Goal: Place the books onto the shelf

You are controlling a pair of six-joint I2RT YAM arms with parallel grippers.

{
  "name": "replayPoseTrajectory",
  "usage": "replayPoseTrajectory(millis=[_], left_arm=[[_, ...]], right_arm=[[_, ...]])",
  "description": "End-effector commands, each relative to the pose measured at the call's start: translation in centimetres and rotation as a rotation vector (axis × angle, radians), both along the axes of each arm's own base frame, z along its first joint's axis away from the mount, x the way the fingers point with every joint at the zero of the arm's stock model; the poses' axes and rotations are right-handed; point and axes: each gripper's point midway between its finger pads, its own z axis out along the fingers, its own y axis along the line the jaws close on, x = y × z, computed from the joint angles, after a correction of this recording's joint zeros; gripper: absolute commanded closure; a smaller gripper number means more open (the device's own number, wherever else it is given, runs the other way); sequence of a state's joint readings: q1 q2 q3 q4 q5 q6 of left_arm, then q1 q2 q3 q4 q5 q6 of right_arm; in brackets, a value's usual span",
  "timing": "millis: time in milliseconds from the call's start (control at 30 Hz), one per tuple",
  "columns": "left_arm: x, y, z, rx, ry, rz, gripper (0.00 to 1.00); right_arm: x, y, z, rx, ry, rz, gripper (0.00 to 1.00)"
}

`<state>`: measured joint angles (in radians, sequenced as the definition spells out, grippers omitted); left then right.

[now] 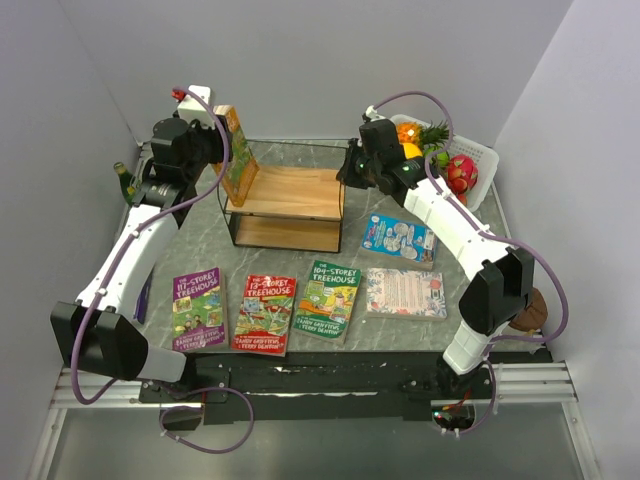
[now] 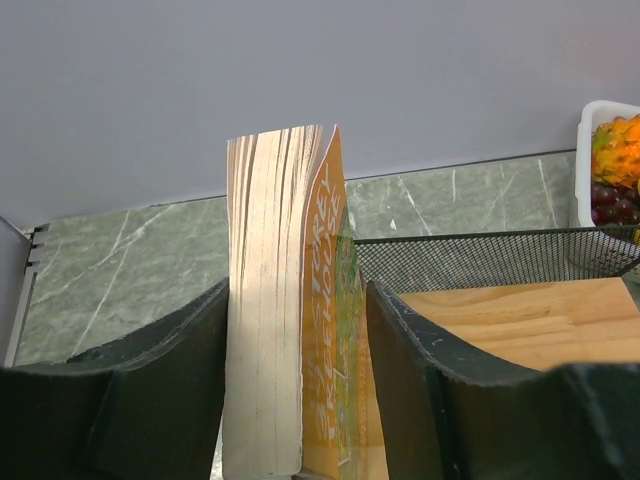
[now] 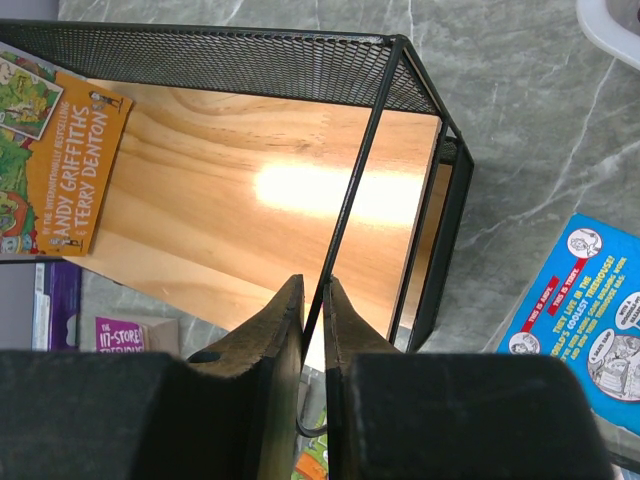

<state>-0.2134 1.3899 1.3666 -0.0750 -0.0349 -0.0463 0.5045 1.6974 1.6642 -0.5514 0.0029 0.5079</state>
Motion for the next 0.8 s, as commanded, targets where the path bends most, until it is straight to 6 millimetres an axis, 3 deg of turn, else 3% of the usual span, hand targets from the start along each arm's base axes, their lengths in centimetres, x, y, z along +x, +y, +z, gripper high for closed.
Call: replayPoseTrajectory(millis=[0, 133, 200, 233, 267, 367, 567, 767], left_arm=[[-0.3, 0.2, 2.2, -0.032, -0.058, 0.013, 0.41], [-0.4, -0.2, 2.3, -0.035, -0.056, -0.012, 0.41], [-0.4, -0.5, 1.9, -0.033, -0.047, -0.03, 0.49], [-0.4, -0.9, 1.8, -0.035, -0.044, -0.051, 0.59], [-0.4, -1.0, 1.6, -0.04, -0.043, -0.054, 0.76], [-0.6, -1.5, 1.7, -0.055, -0.057, -0.084, 0.88], [-0.9, -2.3, 2.8, -0.068, -0.102, -0.124, 0.99], [-0.2, -1.4, 3.8, -0.059, -0.15, -0.067, 0.99]], right_arm=[[-2.5, -0.4, -0.4, -0.042, 0.044, 0.051, 0.94], [-2.5, -0.4, -0.5, -0.042, 0.046, 0.049, 0.89], [-2.5, -0.4, -0.6, -0.039, 0.045, 0.049, 0.9], [-2.6, -0.3, -0.6, -0.038, 0.048, 0.05, 0.91], [-2.6, -0.3, -0.7, -0.037, 0.05, 0.05, 0.91], [-2.6, -0.3, -1.0, -0.039, 0.054, 0.05, 0.93], [-2.6, -0.2, -1.0, -0.035, 0.056, 0.052, 0.95], [-2.6, -0.1, -1.0, -0.028, 0.053, 0.055, 0.96]])
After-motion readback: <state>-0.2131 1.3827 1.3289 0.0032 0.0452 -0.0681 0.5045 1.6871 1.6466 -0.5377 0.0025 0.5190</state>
